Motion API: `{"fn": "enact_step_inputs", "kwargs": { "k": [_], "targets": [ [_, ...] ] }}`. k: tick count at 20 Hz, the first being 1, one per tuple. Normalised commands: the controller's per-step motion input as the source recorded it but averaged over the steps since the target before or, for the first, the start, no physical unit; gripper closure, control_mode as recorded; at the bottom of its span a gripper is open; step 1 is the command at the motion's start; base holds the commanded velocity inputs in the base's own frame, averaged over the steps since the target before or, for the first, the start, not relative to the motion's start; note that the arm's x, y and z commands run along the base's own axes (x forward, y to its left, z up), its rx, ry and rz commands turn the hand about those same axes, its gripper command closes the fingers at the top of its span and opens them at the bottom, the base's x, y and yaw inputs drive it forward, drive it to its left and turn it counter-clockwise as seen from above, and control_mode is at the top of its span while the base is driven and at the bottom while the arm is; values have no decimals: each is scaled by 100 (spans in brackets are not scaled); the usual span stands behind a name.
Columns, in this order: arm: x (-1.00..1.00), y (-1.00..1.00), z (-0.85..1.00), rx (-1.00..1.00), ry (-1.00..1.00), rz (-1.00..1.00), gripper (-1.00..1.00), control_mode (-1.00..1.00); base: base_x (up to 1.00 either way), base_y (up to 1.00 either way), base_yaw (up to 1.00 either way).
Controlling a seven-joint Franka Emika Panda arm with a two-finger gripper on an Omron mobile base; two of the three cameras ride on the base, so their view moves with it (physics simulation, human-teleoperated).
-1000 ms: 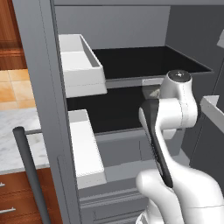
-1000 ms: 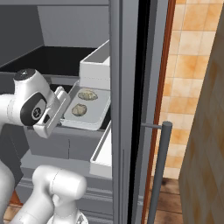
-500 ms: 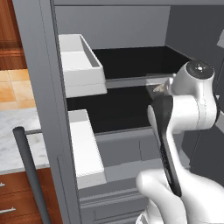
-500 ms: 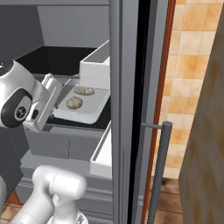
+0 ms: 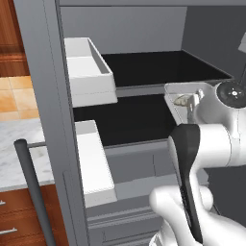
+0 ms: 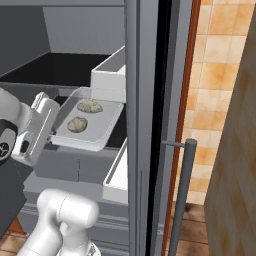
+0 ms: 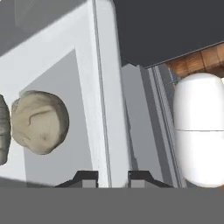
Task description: Place two dumplings into each of the tupperware containers and then place the containers in the fridge.
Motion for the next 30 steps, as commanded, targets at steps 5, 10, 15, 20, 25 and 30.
{"fn": "enact_step_inputs", "kwargs": {
  "k": [5, 10, 15, 20, 25, 30],
  "targets": [
    [47, 0, -25, 0, -3, 1, 100, -100, 0, 0, 0],
    [-50, 0, -79, 0, 1, 2, 100, -100, 0, 0, 0],
    [-29, 0, -56, 0, -1, 0, 100, -100, 0, 0, 0],
    [36, -4, -55, 0, -6, 1, 100, -100, 0, 0, 0],
    [61, -4, -64, 0, -17, 7, 100, -100, 0, 0, 0],
    [79, -4, -36, 0, -17, 8, 100, -100, 0, 0, 0]
  ]
}}
